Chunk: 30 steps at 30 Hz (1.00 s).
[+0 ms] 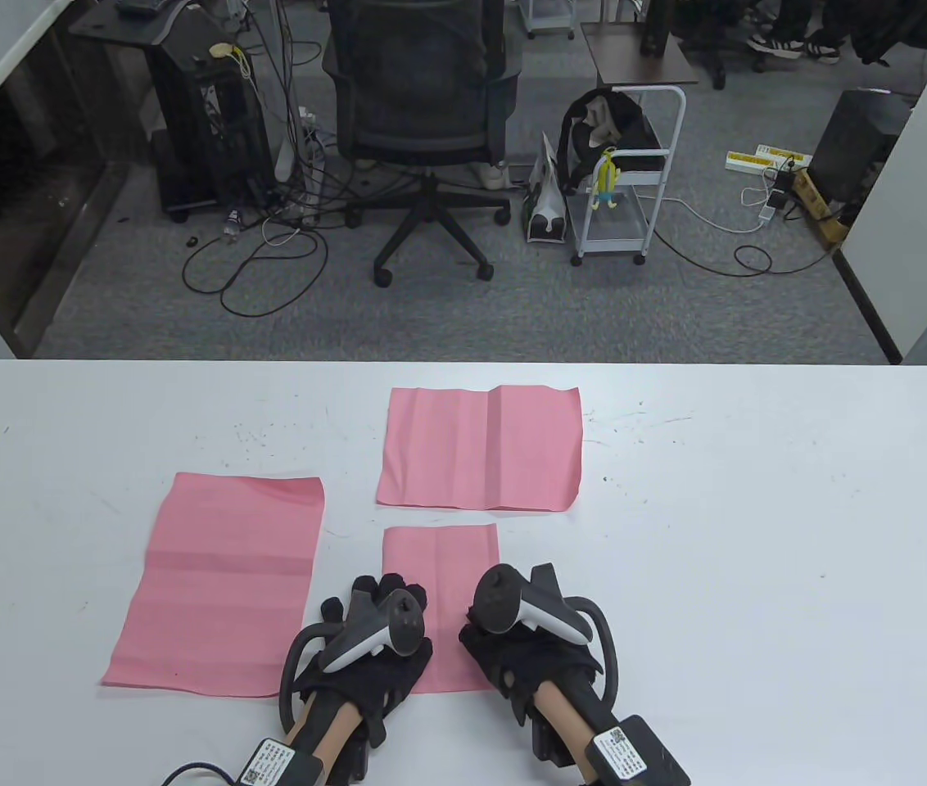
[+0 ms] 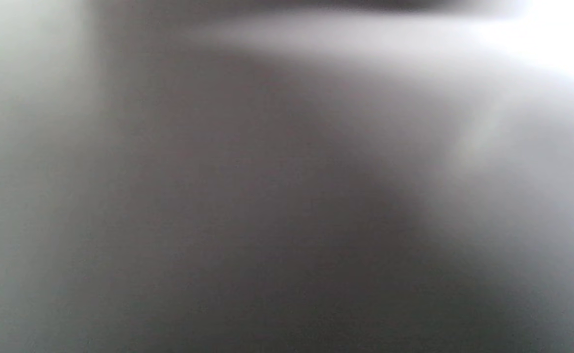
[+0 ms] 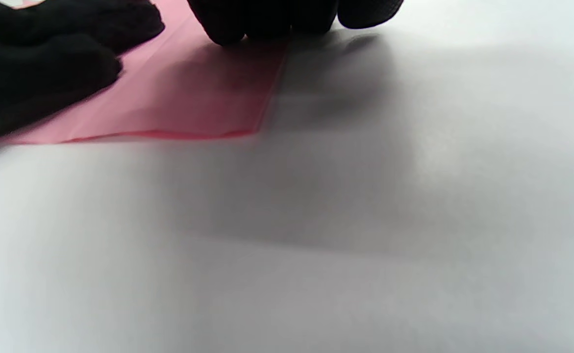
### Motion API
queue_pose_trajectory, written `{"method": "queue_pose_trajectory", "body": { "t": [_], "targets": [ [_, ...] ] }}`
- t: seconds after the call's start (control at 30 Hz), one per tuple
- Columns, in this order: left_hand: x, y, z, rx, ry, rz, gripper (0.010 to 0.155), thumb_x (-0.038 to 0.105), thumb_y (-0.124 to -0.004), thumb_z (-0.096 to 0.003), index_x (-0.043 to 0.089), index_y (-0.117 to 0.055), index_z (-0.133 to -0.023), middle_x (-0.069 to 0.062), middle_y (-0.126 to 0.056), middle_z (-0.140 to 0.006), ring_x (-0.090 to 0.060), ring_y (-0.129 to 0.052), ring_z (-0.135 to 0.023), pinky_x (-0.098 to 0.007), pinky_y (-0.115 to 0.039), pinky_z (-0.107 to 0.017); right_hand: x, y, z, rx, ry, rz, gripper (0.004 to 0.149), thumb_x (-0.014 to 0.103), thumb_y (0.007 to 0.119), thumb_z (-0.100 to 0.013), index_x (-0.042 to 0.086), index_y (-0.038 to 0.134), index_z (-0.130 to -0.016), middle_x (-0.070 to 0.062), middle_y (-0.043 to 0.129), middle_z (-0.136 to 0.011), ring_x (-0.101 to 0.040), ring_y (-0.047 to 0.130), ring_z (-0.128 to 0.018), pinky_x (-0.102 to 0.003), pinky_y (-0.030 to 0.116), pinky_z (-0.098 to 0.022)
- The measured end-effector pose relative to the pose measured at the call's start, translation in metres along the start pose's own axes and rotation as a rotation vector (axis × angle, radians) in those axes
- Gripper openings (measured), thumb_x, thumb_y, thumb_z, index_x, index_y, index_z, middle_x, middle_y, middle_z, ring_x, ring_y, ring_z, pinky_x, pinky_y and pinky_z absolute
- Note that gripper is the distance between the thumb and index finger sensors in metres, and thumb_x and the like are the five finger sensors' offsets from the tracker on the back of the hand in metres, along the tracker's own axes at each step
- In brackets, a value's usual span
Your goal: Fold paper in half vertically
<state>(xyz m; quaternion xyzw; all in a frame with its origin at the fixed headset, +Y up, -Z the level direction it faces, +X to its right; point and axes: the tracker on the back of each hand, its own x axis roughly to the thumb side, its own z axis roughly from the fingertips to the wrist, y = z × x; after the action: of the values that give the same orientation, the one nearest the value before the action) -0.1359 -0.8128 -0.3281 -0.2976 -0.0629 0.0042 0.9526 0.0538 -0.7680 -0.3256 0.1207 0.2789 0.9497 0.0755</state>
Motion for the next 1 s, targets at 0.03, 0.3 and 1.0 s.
{"method": "queue_pose_trajectory", "body": {
  "t": [0.03, 0.3, 1.0],
  "targets": [
    [0.0, 0.0, 0.0, 0.0, 0.0, 0.0, 0.075, 0.066, -0.034, -0.0508, 0.042, 0.001, -0.112, 0.01, 0.01, -0.122, -0.029, 0.006, -0.114, -0.063, -0.009, -0.082, 0.001, 0.002, 0.003, 0.0, -0.005, 0.008, 0.056, 0.052, 0.062, -0.05, 0.023, 0.068, -0.099, -0.005, 0.066, -0.103, -0.03, 0.065, -0.094, -0.05, 0.062, -0.069],
    [0.0, 0.0, 0.0, -0.001, -0.001, 0.001, 0.074, 0.066, -0.034, -0.0509, 0.042, 0.002, -0.112, 0.009, 0.01, -0.122, -0.029, 0.006, -0.114, -0.063, -0.009, -0.082, 0.008, 0.022, 0.034, 0.001, -0.038, 0.057, 0.057, 0.051, 0.062, -0.05, 0.022, 0.068, -0.099, -0.007, 0.067, -0.103, -0.032, 0.066, -0.094, -0.051, 0.063, -0.069],
    [0.0, 0.0, 0.0, -0.001, -0.001, 0.0, 0.075, 0.066, -0.034, -0.0509, 0.042, 0.002, -0.112, 0.01, 0.01, -0.122, -0.029, 0.007, -0.114, -0.063, -0.009, -0.082, -0.035, -0.018, -0.01, -0.087, 0.189, -0.319, 0.068, 0.055, 0.059, -0.051, 0.027, 0.037, -0.109, -0.006, 0.036, -0.116, -0.039, 0.039, -0.106, -0.058, 0.043, -0.077]
  ]
}}
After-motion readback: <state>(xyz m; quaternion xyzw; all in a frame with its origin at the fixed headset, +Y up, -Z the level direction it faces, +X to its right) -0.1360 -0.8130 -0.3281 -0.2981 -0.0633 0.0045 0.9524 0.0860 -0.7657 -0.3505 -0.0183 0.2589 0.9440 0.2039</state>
